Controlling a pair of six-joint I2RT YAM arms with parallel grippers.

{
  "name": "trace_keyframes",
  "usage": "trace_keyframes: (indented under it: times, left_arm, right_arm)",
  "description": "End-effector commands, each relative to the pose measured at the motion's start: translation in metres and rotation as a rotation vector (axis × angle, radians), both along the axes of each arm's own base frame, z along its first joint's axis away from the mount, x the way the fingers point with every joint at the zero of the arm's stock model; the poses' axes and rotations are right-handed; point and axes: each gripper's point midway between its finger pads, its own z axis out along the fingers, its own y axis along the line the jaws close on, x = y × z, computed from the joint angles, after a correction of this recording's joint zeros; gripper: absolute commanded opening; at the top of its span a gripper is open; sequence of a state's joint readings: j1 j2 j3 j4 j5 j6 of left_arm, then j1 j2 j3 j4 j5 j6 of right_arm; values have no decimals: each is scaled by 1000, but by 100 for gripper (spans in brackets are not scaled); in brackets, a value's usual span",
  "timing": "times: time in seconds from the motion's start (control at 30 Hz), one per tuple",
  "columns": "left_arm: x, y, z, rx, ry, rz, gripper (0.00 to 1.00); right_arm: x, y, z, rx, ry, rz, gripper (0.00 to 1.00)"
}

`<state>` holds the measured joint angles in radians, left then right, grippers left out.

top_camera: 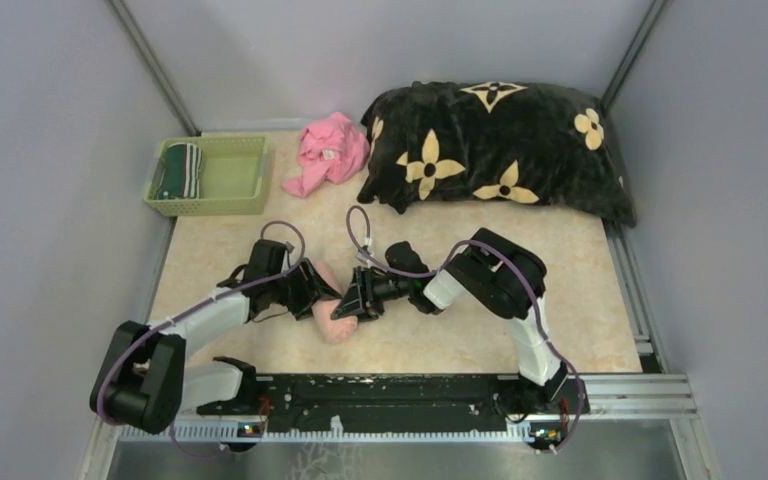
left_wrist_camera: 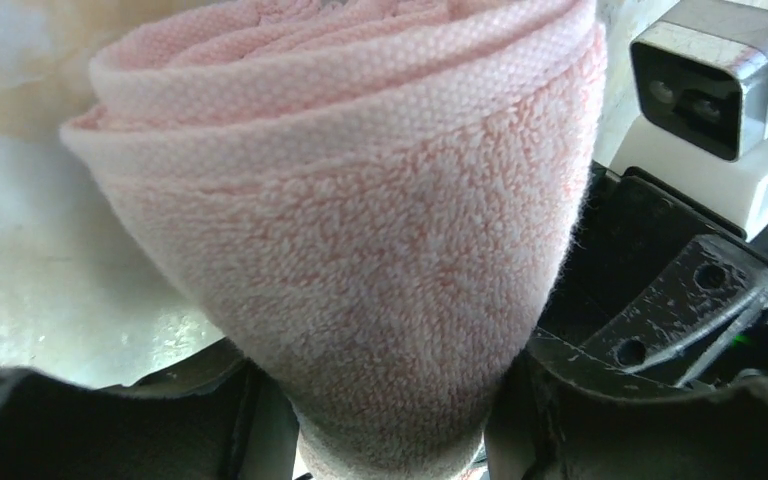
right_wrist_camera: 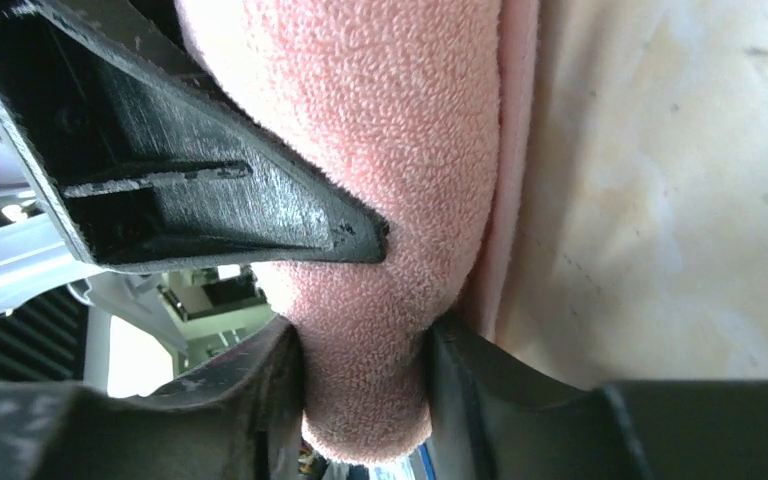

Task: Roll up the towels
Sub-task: Pick up the towel at the center of the board.

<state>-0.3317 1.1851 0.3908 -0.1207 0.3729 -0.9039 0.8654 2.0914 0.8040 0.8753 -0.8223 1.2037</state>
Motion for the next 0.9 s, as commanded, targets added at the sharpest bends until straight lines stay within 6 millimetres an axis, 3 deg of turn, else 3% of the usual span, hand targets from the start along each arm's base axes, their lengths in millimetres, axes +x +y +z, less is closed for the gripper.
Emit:
trace_keyframes:
  times: [0.0,0.17,0.37,0.53,0.7,0.87]
  left_arm:
    - [25,8,-1,87,-33,-15,46]
    - [67,28,19,135,-100,-31,44]
    - [125,53,61,215,-225,-106,42]
    - [177,87,95,341,-300,-151,40]
    - [226,127,119,425,-338,-158,38]
    - [272,159,148,477,-432,-184,34]
  right_arm:
    - [-8,-25,-36,-211,0,-51,49]
    - [-1,-50,-18,-274,-145,-39,61]
    - [5,-89,-5,-419,-354,-2,64]
    - [9,-115,6,-501,-496,15,65]
    - [17,-129,11,-549,-604,13,65]
    - [15,-128,7,-531,-612,25,65]
